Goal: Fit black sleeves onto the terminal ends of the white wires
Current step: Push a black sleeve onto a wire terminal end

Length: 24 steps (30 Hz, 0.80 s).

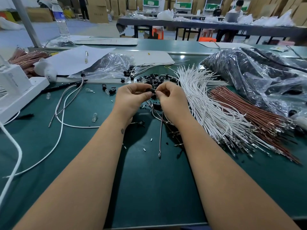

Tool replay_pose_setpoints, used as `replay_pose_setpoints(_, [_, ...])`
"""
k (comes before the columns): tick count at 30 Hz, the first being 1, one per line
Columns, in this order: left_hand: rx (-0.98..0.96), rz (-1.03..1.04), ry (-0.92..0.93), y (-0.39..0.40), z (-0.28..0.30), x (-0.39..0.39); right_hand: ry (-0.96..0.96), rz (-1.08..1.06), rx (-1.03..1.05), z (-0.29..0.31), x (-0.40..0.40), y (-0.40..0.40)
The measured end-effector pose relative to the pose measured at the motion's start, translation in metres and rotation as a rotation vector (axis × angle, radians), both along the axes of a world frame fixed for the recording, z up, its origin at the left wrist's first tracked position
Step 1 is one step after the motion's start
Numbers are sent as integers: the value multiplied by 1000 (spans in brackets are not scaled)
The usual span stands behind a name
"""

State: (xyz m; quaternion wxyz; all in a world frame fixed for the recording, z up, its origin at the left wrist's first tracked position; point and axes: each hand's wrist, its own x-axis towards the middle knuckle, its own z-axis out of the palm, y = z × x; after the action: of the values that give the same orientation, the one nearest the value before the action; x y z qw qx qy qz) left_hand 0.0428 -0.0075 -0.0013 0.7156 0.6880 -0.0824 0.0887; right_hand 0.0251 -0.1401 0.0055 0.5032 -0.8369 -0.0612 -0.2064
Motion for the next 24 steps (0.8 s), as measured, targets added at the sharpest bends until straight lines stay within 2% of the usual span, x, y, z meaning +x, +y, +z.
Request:
replay_pose_setpoints(11, [102, 8, -36, -4, 1, -7, 41, -7, -9, -5, 3, -1])
replay_pose_setpoints(19, [150, 0, -4, -6, 1, -7, 30, 8, 81, -3, 0, 0])
replay_pose_setpoints(24, [143, 1, 4, -6, 3, -8, 4, -1, 14, -4, 0, 1])
